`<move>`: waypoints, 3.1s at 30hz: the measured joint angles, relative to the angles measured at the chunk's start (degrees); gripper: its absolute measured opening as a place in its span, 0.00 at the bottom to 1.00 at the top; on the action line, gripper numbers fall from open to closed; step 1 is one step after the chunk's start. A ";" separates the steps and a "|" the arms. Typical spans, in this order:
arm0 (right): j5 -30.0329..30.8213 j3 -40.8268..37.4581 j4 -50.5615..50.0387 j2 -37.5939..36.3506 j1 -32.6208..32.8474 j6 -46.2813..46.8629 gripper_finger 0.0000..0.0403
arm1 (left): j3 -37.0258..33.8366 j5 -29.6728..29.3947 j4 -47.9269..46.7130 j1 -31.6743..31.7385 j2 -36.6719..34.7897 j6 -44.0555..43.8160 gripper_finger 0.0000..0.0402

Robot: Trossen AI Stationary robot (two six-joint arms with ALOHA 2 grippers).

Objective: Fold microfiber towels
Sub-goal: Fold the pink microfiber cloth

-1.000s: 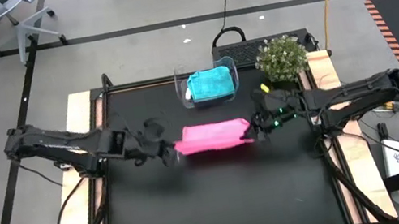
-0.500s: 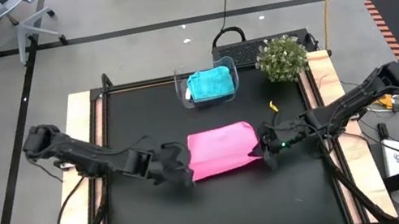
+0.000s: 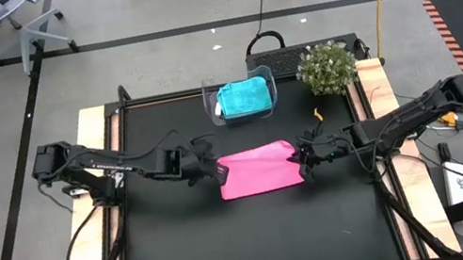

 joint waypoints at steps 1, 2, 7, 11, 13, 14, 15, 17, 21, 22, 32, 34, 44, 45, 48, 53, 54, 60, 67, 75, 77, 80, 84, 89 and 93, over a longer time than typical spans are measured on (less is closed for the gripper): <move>0.65 0.00 0.03 0.00 -0.61 -1.12 0.00 | 0.00 0.11 -0.01 0.46 0.00 0.27 0.00; 1.15 0.00 0.26 0.00 -1.17 -2.01 0.00 | 0.00 0.12 -0.07 0.76 0.00 0.43 0.00; 1.01 0.00 0.39 0.00 -3.89 -4.25 0.00 | -0.02 0.18 -0.19 1.43 0.00 1.15 0.01; 0.92 0.04 0.63 0.02 -4.89 -6.56 0.00 | -1.56 0.17 0.18 1.94 0.00 0.58 0.01; 0.89 0.10 0.99 0.46 -5.38 -7.29 0.00 | -2.94 0.23 0.69 2.02 0.00 -0.42 0.01; 0.81 0.11 0.95 0.66 -5.64 -7.65 0.00 | -3.58 0.23 1.31 2.09 0.00 -0.73 0.01; 0.76 0.11 0.91 0.97 -5.85 -7.85 0.00 | -4.23 0.21 2.25 2.18 0.00 -0.71 0.01; 0.76 0.11 1.04 2.18 -6.42 -7.77 0.00 | -5.36 0.12 4.25 2.44 -0.02 -0.56 0.01; -0.50 0.09 1.66 5.95 -7.22 -7.70 0.00 | -6.85 -0.49 7.23 3.21 -0.02 0.09 0.01; -0.53 0.09 2.14 7.14 -7.27 -7.72 0.00 | -7.02 -0.51 7.43 3.36 -0.02 0.89 0.01; -0.54 -0.14 6.38 13.06 -8.70 -9.26 0.11 | -7.23 4.62 5.17 5.06 -0.11 8.20 0.22; -0.60 -0.13 6.09 12.90 -8.76 -9.76 0.15 | -7.23 5.23 5.31 5.26 -0.06 7.11 0.27; -0.32 -0.02 6.99 9.56 -8.93 -12.60 0.25 | -7.15 2.32 15.71 4.10 -0.04 10.52 0.37; -0.32 -0.02 6.77 9.57 -8.93 -12.59 0.25 | -7.15 1.98 15.74 4.19 -0.04 10.56 0.37; -0.33 -0.02 6.83 9.55 -8.93 -12.60 0.26 | -7.15 1.93 15.80 4.67 -0.04 10.67 0.37; -0.34 0.34 7.25 7.85 -9.24 -12.65 0.28 | -7.13 2.86 16.02 6.35 1.10 11.58 0.37; -0.38 0.37 7.22 7.38 -9.49 -12.65 0.29 | -7.12 3.85 16.71 6.77 1.08 11.59 0.37; -0.38 1.01 6.70 5.81 -11.76 -14.28 0.34 | -6.95 7.30 20.53 8.33 2.81 13.48 0.37; -0.40 1.01 9.94 4.02 -14.26 -13.42 0.39 | -7.06 12.65 24.21 10.97 7.45 15.07 0.37; -0.53 1.01 10.62 2.08 -14.35 -11.92 0.39 | -7.06 16.38 27.68 14.79 12.79 18.32 0.37; -0.56 1.01 10.46 2.11 -14.35 -11.36 0.39 | -7.06 16.60 27.84 15.74 13.32 19.18 0.37; -0.56 1.01 10.37 2.12 -14.35 -10.64 0.39 | -7.06 17.23 28.14 17.13 13.42 20.68 0.37; -0.55 1.01 10.59 2.12 -14.35 -10.61 0.39 | -7.06 21.50 29.89 18.75 13.42 23.38 0.37; -0.49 1.01 10.81 2.12 -14.35 -9.39 0.39 | -7.06 22.48 32.95 19.54 13.83 24.23 0.37; -0.49 1.01 10.78 2.14 -14.35 -8.08 0.39 | -7.09 23.12 34.47 19.84 16.38 24.43 0.37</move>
